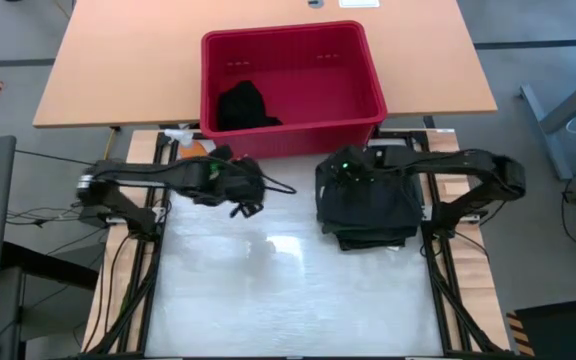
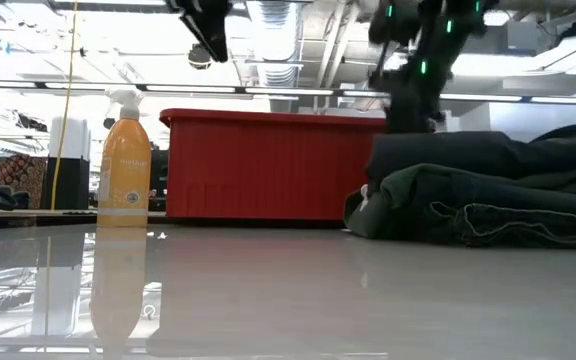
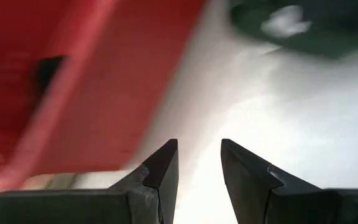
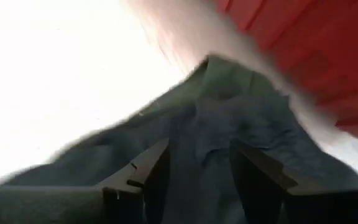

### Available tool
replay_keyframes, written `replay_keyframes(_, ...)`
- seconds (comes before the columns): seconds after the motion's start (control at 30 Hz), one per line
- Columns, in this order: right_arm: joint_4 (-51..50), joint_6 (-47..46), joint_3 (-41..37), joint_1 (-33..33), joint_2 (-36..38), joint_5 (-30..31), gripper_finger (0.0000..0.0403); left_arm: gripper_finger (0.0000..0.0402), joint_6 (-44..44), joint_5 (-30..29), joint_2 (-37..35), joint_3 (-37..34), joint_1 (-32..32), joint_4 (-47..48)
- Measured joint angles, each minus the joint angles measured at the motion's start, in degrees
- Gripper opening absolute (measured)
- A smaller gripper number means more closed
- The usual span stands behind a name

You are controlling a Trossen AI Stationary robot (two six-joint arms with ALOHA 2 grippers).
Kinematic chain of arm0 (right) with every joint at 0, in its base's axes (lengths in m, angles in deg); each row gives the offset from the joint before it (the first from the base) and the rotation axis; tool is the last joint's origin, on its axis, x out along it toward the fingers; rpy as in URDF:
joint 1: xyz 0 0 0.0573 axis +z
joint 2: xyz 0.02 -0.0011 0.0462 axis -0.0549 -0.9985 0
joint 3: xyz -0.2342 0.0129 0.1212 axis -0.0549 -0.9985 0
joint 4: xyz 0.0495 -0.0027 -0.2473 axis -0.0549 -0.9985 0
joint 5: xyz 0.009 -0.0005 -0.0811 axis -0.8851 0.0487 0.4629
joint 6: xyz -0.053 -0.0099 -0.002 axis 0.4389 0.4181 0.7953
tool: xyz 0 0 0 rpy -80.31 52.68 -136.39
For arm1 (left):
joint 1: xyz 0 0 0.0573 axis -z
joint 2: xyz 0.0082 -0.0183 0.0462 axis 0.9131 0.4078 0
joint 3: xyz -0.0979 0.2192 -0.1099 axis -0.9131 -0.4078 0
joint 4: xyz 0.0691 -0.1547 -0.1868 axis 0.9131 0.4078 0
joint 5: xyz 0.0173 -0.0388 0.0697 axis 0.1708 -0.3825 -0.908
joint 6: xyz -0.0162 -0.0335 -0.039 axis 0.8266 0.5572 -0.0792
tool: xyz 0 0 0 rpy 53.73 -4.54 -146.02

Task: Fold Laundry from Bin
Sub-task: Remove the black shirt from the red bin

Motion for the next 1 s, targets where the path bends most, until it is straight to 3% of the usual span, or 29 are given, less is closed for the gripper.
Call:
replay_keyframes(0.1,-5.62,-1.51,3.8,1.35,3.32,-0.01,0.0191,0.011,-1.28,8.84,-7.48,-10.9,-0.09,-15.75)
replay_keyframes(0.2,-8.2,-2.14,3.68,3.04,6.95,0.12,0.0191,0.011,-1.12,13.73,-12.66,-19.74,-0.13,-27.7)
replay_keyframes(0.37,-10.08,-7.61,-3.07,4.53,10.54,1.56,0.0191,0.011,2.14,15.82,-16.85,-27.45,-0.2,-33.47)
replay_keyframes(0.57,-4.9,-7.84,-15.26,4.74,10.59,2.97,0.0191,0.011,1.97,17.52,-16.93,-28.5,-0.22,-32.88)
replay_keyframes(0.67,-2.6,-9.04,-17.74,4.74,10.94,3.01,0.0191,0.011,1.14,17.81,-16.92,-28.5,-0.22,-34.54)
replay_keyframes(0.8,-5.7,-8.8,-14.77,4.74,12.27,2.96,0.0191,0.011,-0.72,18.05,-17.06,-27.56,-0.22,-34.64)
replay_keyframes(1.0,-12.3,-5.05,-1.36,4.57,15.2,2.96,0.0191,0.011,-2.67,18.67,-17.08,-25.31,-0.22,-35.04)
